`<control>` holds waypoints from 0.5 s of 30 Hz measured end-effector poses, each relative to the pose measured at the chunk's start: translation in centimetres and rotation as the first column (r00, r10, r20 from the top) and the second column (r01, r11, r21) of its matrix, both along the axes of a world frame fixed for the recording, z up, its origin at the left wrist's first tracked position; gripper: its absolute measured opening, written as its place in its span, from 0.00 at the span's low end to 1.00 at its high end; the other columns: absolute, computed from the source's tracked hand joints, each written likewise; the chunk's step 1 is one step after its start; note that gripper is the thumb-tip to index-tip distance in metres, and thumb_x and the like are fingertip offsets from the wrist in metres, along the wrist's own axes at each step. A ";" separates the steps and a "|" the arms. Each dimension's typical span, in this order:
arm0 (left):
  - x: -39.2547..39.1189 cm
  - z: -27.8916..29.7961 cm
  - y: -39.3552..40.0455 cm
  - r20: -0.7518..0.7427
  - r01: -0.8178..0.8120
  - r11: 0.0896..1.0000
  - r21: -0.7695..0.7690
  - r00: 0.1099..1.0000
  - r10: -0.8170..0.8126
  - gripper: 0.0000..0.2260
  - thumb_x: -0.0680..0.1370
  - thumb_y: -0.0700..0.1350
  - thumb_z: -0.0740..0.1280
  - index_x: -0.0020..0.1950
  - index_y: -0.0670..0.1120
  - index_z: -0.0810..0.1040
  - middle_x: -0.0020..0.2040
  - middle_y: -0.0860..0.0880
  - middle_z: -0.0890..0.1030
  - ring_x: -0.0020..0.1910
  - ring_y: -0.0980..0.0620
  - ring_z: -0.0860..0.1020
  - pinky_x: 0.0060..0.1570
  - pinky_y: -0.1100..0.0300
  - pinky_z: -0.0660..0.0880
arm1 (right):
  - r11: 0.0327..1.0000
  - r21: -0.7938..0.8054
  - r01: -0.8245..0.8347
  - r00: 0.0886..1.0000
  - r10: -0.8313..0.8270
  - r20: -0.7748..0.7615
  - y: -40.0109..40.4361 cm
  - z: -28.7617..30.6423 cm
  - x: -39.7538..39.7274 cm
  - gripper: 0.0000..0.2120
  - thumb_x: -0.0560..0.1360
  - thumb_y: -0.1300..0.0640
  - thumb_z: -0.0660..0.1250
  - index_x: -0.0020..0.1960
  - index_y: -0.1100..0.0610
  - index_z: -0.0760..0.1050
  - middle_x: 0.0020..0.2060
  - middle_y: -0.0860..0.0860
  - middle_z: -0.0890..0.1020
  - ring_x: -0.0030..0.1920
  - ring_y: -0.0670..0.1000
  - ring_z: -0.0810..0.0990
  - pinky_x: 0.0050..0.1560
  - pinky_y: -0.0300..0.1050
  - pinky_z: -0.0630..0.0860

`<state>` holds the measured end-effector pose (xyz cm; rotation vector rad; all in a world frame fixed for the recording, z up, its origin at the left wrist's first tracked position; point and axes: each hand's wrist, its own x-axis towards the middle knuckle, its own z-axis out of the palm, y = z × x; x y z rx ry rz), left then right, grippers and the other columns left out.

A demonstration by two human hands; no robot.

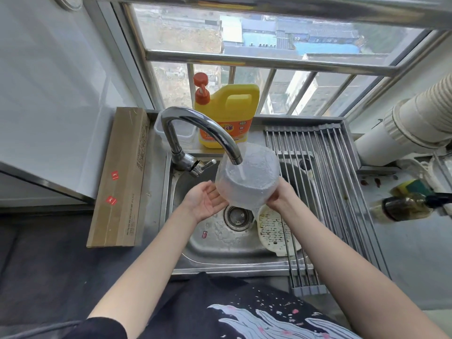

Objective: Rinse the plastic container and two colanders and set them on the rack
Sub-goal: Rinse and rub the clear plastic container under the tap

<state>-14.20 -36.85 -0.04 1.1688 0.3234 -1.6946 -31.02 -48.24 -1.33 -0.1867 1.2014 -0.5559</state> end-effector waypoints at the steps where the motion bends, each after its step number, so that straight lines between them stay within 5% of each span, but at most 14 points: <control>1: -0.2 0.0 0.1 0.015 0.030 1.000 0.006 0.999 -0.030 0.15 0.82 0.49 0.54 0.48 0.42 0.75 0.37 0.45 0.83 0.36 0.46 0.83 0.37 0.51 0.81 | 0.999 -0.038 -0.026 0.999 0.026 0.020 -0.3 0.0 0.1 0.09 0.78 0.59 0.62 0.55 0.58 0.79 0.47 0.56 0.85 0.45 0.57 0.85 0.47 0.56 0.81; 5: -1.1 0.4 0.1 0.065 0.135 0.991 0.023 0.989 -0.137 0.21 0.80 0.57 0.55 0.49 0.42 0.77 0.39 0.42 0.82 0.41 0.45 0.79 0.42 0.50 0.76 | 0.971 -0.154 -0.185 0.981 0.192 0.031 -0.9 0.0 -0.3 0.05 0.76 0.57 0.66 0.49 0.57 0.78 0.49 0.56 0.81 0.47 0.57 0.81 0.46 0.52 0.80; 10: -0.9 0.9 1.3 0.182 0.167 0.981 -0.095 0.972 -0.148 0.21 0.78 0.60 0.58 0.41 0.45 0.80 0.35 0.47 0.82 0.33 0.52 0.80 0.39 0.58 0.77 | 0.934 -0.019 -0.358 0.929 0.358 0.089 -0.5 0.6 -0.9 0.07 0.73 0.56 0.68 0.49 0.59 0.79 0.46 0.55 0.83 0.47 0.56 0.82 0.53 0.51 0.79; 12: -0.7 1.0 2.2 0.264 0.160 0.971 -0.177 0.958 -0.110 0.16 0.79 0.56 0.60 0.47 0.46 0.81 0.40 0.48 0.83 0.36 0.54 0.81 0.36 0.60 0.79 | 0.925 0.059 -0.375 0.926 0.370 0.076 0.2 0.5 -0.7 0.09 0.72 0.56 0.68 0.48 0.61 0.80 0.47 0.57 0.83 0.47 0.57 0.82 0.58 0.52 0.77; 15: -0.2 1.7 3.0 0.236 0.107 0.934 -0.341 0.972 -0.025 0.14 0.76 0.52 0.62 0.53 0.47 0.82 0.46 0.49 0.84 0.40 0.55 0.82 0.37 0.61 0.80 | 0.916 0.078 -0.394 0.919 0.393 0.034 1.2 -0.1 0.3 0.12 0.77 0.53 0.63 0.44 0.61 0.79 0.40 0.57 0.84 0.39 0.58 0.83 0.45 0.54 0.82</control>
